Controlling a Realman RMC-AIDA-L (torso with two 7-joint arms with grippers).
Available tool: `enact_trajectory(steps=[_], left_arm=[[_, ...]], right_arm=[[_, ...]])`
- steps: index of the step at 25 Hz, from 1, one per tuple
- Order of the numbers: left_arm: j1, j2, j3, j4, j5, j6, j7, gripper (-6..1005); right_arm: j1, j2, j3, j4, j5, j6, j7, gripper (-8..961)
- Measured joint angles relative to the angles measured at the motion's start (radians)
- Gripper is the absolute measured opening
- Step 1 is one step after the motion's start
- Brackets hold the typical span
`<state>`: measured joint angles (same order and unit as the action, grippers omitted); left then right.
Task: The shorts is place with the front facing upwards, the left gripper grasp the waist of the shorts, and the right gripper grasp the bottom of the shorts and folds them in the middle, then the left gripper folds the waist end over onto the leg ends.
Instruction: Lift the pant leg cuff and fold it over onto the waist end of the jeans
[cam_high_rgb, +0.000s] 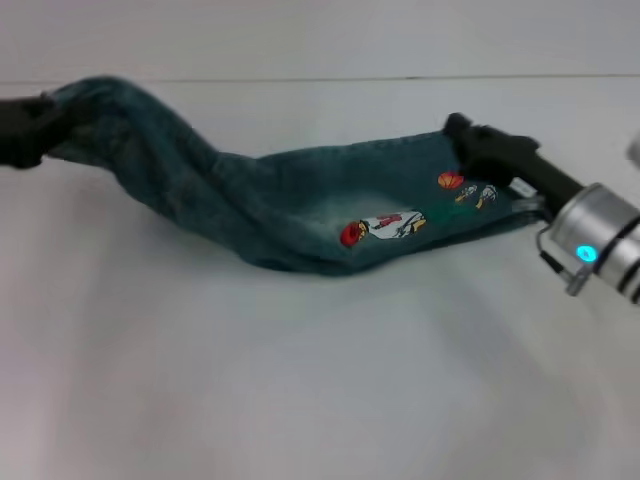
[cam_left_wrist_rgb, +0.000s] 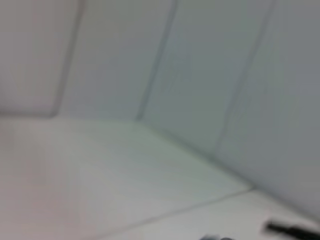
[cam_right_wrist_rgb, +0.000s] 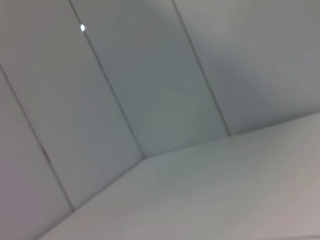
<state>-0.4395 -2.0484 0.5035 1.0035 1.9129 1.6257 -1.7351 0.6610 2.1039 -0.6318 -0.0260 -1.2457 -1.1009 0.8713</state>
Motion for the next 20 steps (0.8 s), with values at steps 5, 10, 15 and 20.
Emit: enact_trajectory(steps=[5,10,15,20], left_arm=[[-0.063,-0.002,0.003,-0.003,-0.034,0.049,-0.007,36],[-0.109,-0.013,0.012,-0.011,-0.044,0.062,-0.013,35],[-0.136,-0.014,0.017,-0.018,-0.046,0.067,-0.013,35],[-0.148,-0.016,0.019,-0.024,-0.048,0.062,-0.010,35]], right_arm=[[0.097,0.007,0.001,0.104,0.000,0.066,-0.060,3],[0.201,0.018,0.001,0.224,-0.015,0.124,-0.122,3],[0.259,0.017,0.062,0.299,-0.154,0.169,-0.121,3],[0.306,0.017,0.235,0.381,-0.444,0.233,-0.099,3]])
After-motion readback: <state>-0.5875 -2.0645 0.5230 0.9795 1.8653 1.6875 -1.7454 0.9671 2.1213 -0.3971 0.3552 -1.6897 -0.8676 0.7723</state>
